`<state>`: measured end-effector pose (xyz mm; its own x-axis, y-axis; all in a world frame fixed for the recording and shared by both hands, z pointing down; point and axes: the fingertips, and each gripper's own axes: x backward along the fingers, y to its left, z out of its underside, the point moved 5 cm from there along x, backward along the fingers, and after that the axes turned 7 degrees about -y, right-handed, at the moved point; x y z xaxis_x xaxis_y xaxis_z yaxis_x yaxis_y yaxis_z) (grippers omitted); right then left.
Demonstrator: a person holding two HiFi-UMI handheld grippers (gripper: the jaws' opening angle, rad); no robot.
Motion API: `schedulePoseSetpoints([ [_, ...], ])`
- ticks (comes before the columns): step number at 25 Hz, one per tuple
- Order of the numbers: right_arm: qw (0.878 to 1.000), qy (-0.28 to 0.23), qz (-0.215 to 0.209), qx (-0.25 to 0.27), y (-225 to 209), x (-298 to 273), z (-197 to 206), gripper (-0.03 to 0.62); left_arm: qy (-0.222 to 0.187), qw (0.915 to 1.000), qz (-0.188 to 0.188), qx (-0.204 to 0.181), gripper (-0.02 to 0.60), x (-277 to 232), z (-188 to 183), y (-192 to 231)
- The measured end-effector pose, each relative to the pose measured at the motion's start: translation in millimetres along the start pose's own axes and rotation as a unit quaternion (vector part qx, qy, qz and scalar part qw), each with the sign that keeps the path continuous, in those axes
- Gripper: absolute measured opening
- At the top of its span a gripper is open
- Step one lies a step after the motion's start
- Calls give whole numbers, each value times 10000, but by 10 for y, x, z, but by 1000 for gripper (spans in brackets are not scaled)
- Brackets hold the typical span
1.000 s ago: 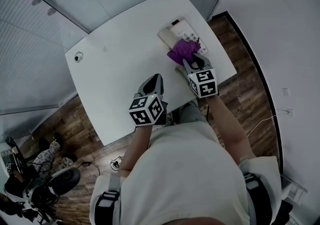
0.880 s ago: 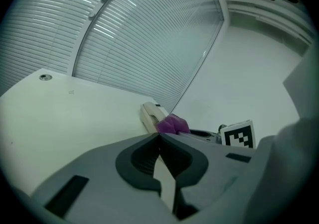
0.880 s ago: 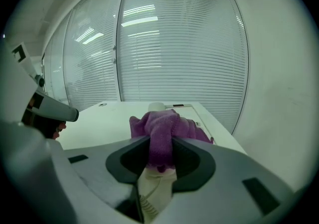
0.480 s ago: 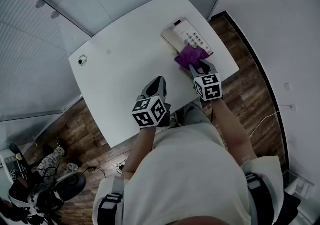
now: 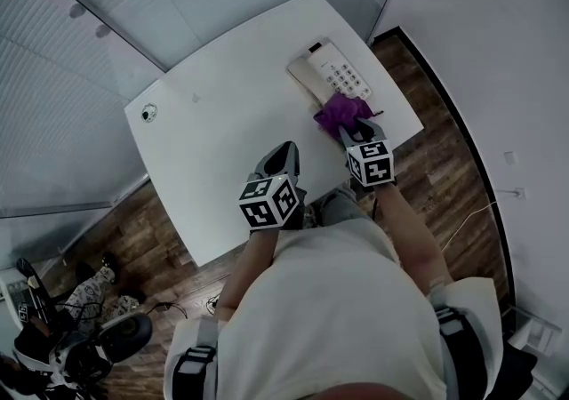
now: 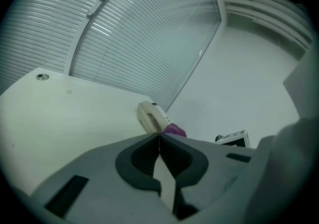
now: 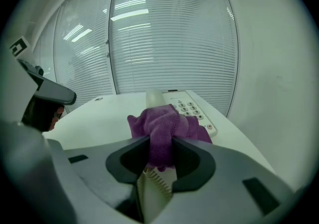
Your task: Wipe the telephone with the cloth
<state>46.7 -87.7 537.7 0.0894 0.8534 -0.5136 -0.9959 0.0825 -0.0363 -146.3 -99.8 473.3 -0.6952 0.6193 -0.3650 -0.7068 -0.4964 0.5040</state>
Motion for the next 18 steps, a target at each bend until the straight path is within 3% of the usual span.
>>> schedulePoseSetpoints([
  [6, 9997, -19, -240, 12, -49, 27, -94, 132, -142, 9999, -84, 23, 21, -141, -67, -66],
  [18, 9938, -743, -823, -51, -539, 119, -744, 132, -310, 9981, -514, 132, 21, -673, -98, -285],
])
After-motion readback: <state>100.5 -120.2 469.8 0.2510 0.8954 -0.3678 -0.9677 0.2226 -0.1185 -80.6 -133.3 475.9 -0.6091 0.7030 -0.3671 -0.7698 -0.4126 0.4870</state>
